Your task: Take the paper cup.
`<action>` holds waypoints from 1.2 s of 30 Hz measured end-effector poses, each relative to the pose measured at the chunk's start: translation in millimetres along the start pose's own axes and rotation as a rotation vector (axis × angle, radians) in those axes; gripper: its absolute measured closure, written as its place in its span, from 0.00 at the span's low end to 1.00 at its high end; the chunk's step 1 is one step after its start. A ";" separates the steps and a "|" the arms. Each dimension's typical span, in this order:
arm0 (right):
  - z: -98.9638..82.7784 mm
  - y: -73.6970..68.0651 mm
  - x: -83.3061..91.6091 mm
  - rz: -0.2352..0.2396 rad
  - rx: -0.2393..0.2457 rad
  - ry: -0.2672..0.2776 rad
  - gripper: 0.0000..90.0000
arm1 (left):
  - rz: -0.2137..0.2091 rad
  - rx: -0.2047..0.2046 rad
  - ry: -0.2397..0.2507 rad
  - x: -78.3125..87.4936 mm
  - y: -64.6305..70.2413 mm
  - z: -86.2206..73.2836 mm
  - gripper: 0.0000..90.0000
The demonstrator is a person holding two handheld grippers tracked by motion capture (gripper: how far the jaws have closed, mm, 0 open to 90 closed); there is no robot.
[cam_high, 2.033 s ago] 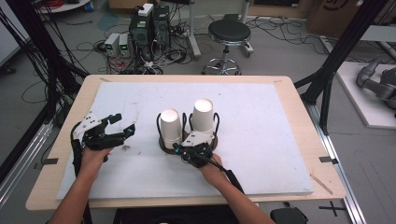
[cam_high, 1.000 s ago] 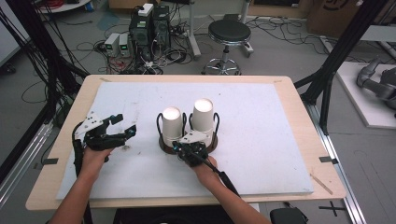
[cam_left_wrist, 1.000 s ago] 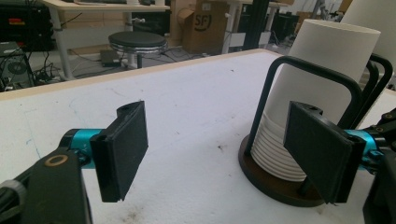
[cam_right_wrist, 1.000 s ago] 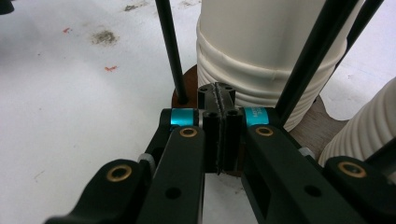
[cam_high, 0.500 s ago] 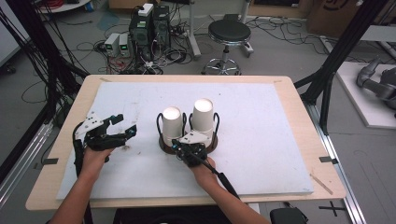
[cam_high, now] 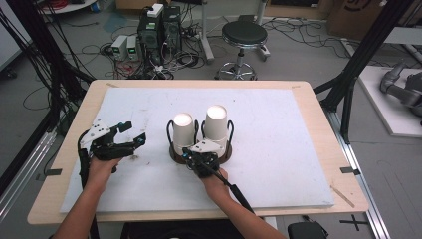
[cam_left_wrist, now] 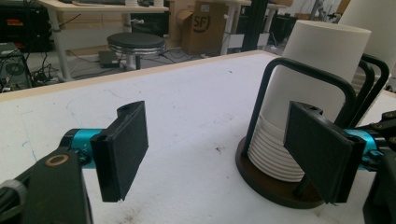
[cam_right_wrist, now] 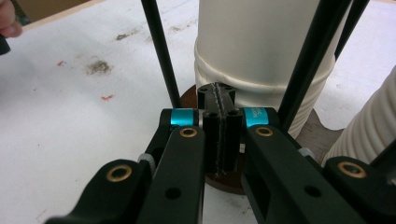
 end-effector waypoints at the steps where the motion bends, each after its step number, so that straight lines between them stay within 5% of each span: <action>1: -1.7 -0.4 -1.6 -0.006 0.002 -0.011 1.00 | -0.001 0.001 0.000 0.1 0.1 0.2 0.24; 17: -1.1 0.7 -1.3 0.015 -0.049 0.002 1.00 | -0.033 -0.006 0.031 -5.2 7.3 13.2 0.24; 36: -0.6 0.7 -1.9 0.010 -0.041 -0.006 1.00 | -0.137 -0.031 0.065 -27.1 37.5 51.2 0.24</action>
Point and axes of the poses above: each handheld gripper's, and its own axes: x roughly backward along the jaws, z roughly out of its top, y roughly to its right, the point moved 5 cm from there along -x, roughly forward along the jaws, and after that the axes turned 9 degrees about z, right-handed, at the moved point
